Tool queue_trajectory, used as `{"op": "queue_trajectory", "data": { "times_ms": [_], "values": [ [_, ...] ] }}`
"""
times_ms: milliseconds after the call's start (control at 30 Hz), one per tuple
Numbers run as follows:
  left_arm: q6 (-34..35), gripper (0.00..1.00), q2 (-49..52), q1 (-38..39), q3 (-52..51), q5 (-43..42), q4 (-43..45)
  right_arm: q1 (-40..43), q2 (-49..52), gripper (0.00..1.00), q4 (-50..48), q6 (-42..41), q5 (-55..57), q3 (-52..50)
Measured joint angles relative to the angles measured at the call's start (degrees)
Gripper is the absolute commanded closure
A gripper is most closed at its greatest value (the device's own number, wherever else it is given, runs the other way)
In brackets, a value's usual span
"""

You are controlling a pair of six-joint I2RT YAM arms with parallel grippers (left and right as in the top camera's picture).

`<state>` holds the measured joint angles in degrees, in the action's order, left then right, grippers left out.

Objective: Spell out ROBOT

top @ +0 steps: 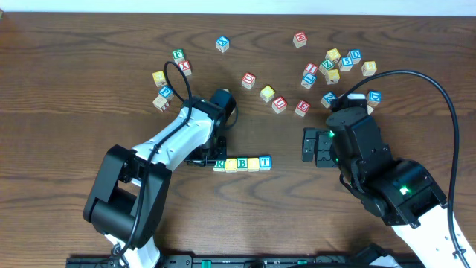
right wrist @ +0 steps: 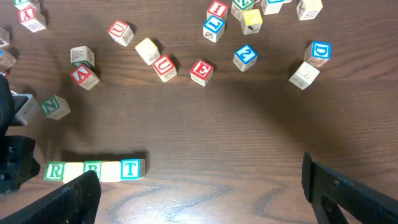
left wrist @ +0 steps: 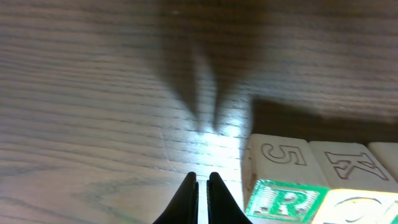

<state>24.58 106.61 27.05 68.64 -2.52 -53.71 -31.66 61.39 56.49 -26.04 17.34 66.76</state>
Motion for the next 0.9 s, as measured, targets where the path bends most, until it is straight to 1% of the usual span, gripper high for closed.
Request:
{"op": "queue_trajectory", "data": {
  "times_ms": [367,900],
  "values": [
    [-1.03,0.93,0.0,0.0,0.0,-4.87,0.0,0.0,0.0,0.01,0.0,0.0,0.0,0.0],
    [-1.07,0.93,0.0,0.0,0.0,-4.98,0.48,0.0,0.0,0.01,0.0,0.0,0.0,0.0]
  ]
}}
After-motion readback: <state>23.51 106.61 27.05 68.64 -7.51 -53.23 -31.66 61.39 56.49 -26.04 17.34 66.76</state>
